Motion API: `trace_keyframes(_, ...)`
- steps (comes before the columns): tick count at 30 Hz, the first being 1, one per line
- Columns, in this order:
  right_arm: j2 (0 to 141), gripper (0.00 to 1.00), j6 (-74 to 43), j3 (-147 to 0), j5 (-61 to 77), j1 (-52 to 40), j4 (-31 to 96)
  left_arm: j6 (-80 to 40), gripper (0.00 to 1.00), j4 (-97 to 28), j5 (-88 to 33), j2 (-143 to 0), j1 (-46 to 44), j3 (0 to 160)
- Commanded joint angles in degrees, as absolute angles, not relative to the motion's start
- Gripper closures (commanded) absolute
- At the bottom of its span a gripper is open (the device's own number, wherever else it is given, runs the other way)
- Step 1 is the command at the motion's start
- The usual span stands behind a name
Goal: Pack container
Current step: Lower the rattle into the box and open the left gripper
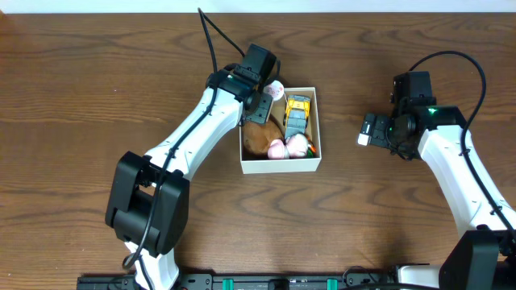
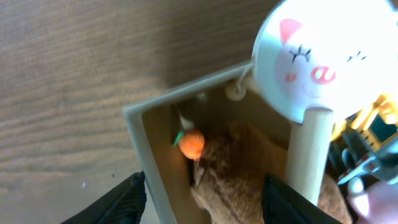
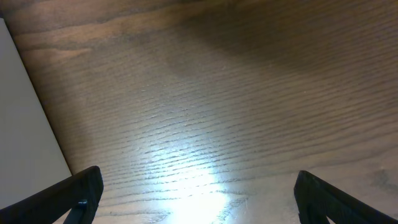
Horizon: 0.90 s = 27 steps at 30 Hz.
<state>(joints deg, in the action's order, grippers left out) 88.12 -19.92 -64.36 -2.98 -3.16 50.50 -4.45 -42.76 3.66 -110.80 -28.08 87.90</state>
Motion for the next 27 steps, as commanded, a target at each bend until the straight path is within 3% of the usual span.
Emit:
trace_keyframes(1,88.2,0.01,-19.2,-64.3,-3.2,-2.7,50.6,-4.5,0.41,-43.8,6.4,-111.9,-28.7,87.1)
trace_keyframes(12,88.2,0.01,-19.2,-64.3,-3.2,-2.7,50.5,-2.1,0.41,-40.3,15.9,-108.0,-28.7,88.2)
trace_keyframes(17,88.2,0.01,-19.2,-64.3,-3.2,-2.7,50.5,-2.1,0.63,-40.0,11.4,-107.4,-28.9,88.2)
trace_keyframes(27,88.2,0.01,-19.2,-64.3,-3.2,-2.7,50.5,-2.1,0.65,-38.0,6.6,-107.4,-30.6,88.2)
